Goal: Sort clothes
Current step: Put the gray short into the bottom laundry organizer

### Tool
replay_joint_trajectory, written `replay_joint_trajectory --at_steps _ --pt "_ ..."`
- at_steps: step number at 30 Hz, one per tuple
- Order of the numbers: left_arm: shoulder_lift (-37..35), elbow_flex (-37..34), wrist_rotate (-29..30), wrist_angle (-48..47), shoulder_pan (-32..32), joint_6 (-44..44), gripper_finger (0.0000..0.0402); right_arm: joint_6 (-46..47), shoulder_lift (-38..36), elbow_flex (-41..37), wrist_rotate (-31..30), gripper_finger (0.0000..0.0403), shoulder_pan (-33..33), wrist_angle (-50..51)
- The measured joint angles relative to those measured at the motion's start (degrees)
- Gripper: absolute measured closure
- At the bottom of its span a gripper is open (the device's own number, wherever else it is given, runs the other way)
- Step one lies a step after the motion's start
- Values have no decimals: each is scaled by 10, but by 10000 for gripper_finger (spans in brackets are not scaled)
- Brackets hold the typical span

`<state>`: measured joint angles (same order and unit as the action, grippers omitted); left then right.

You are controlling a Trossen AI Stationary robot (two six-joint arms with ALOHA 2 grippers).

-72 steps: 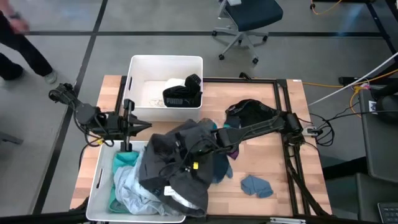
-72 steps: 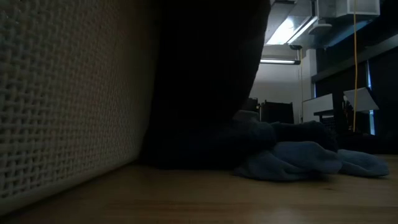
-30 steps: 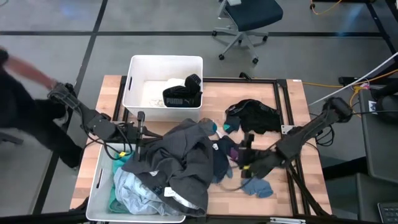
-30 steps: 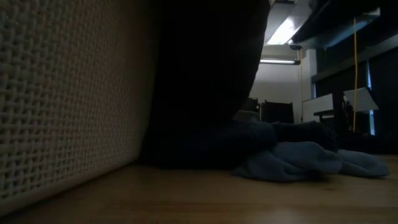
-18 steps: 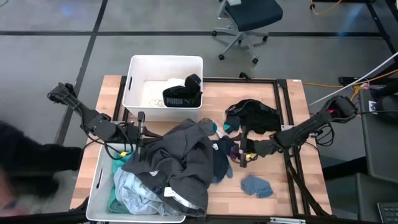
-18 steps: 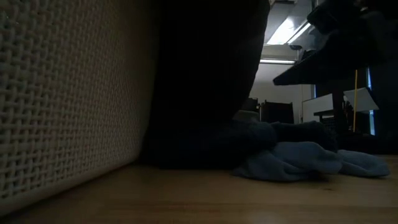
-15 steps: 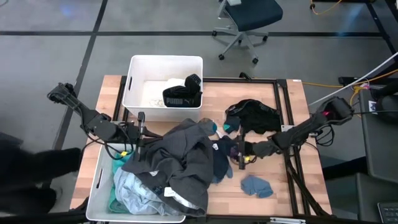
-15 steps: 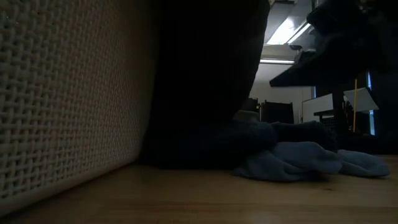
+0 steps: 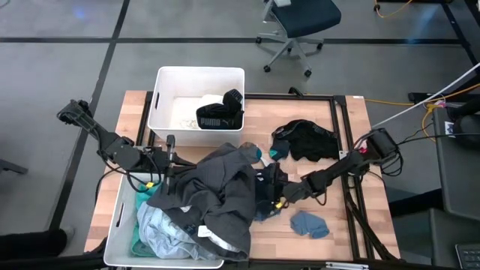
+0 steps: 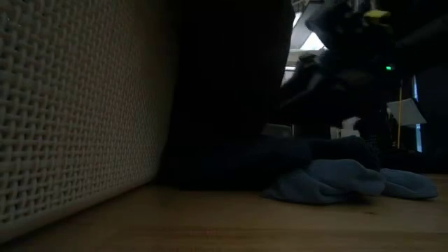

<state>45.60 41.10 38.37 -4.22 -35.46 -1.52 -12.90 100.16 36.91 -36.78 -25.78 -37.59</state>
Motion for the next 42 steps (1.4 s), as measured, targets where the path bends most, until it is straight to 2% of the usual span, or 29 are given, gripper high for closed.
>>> replay_joint_trajectory --at_steps 2,7,12,16,21,22,24,28,32,37,42 --pt "0 0 0 1 0 0 396 -23 13 21 -10 153 7 -2" --pt "0 0 0 1 0 0 396 -25 42 59 31 153 31 0" --pt "0 0 0 1 0 0 396 -28 59 84 -12 169 53 -25" --pt "0 0 0 1 0 0 396 -51 59 94 -18 233 65 -85" --pt "0 0 0 1 0 0 396 -149 55 113 -66 366 72 -122" --pt "0 0 0 2 0 -2 396 -174 55 123 -68 381 72 -125" --pt "0 0 0 9 0 -8 396 -230 56 154 -70 382 72 -125" --pt "-2 0 0 53 0 -15 396 -302 55 237 -66 360 70 -91" --pt "-9 0 0 133 0 1 396 -345 55 326 -39 380 71 5" --pt "-26 4 0 195 0 58 396 -348 55 425 27 387 71 124" --pt "-37 44 0 200 0 107 396 -342 54 490 124 376 72 133"
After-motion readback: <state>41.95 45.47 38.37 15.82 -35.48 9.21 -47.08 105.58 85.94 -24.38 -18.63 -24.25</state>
